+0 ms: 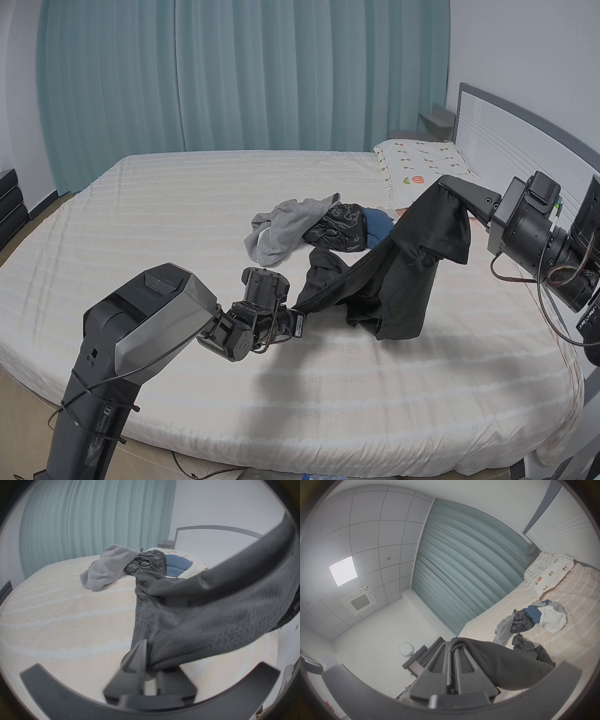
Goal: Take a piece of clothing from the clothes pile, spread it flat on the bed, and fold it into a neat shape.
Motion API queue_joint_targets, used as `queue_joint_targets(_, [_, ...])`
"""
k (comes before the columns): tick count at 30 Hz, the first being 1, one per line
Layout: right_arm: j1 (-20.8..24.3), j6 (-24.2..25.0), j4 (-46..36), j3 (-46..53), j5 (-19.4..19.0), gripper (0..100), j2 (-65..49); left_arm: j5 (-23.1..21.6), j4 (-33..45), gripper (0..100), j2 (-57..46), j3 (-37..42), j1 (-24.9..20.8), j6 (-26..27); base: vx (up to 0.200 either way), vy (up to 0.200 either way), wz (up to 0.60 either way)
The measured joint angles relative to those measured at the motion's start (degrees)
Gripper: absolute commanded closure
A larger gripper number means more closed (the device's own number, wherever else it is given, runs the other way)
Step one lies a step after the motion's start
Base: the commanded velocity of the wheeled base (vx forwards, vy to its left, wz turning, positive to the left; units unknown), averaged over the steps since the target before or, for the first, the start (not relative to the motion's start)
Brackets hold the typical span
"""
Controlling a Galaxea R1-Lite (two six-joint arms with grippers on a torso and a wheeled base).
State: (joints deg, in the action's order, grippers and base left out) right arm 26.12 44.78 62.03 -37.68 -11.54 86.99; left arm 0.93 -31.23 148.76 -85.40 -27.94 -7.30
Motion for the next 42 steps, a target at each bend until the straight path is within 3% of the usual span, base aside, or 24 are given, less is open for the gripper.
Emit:
queue_joint_targets(9, [-1.85,0.00,0.11,2.93,0.06,100,1.46,0.35,-0.11,100,-5.90,8.25,0.07,-6.68,0.000,0.000,0.00])
queue_joint_targets(18, [-2.21,-0.13,2.34,6.57,0.93,100,6.01,0.57,2.08,100,-24.76,21.76,-0.26,-15.27,0.000,0.000,0.00])
queue_joint_targets(23, [-2.29,-1.84,8.53,5.08,3.45,100,8.51,0.77,5.86,100,-38.07,25.78,0.33,-26.99,0.000,0.000,0.00])
queue_joint_targets(26, [-2.47,-3.21,11.06,3.89,5.06,100,8.68,0.96,7.53,100,-45.46,27.27,1.40,-30.79,0.000,0.000,0.00])
queue_joint_targets(34, [-2.58,-4.49,12.84,10.86,7.53,100,7.06,1.04,8.70,100,-56.65,34.68,2.39,-32.24,0.000,0.000,0.00])
queue_joint_targets(42, [-1.24,-4.79,13.52,17.53,9.56,100,9.12,1.18,8.46,100,-60.81,45.15,1.40,-35.91,0.000,0.000,0.00])
